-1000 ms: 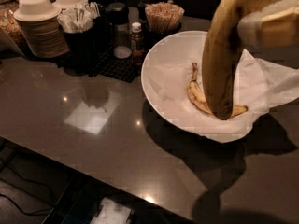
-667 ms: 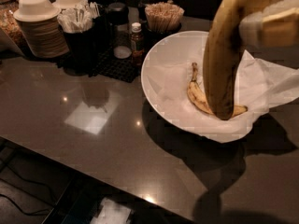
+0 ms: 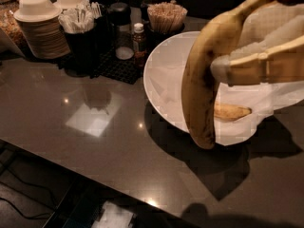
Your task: Pick banana from white bowl
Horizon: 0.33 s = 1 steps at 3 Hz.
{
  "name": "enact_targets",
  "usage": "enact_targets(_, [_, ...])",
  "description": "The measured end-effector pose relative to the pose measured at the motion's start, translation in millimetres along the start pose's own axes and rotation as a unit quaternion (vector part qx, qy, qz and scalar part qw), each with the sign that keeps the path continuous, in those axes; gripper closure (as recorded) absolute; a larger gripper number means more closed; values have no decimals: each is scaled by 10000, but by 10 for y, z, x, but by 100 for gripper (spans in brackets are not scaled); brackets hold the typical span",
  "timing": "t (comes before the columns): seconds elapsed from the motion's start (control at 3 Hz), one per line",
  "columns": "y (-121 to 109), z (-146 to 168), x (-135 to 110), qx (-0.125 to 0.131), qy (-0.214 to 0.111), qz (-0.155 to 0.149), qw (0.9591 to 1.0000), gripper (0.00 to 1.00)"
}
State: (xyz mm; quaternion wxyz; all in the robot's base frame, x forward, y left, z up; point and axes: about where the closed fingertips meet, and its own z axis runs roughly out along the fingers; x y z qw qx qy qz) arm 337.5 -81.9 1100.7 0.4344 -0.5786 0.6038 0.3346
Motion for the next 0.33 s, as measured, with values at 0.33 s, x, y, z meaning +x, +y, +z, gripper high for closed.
enact_targets(0.33, [0, 0, 0, 0, 0, 0, 10000, 100])
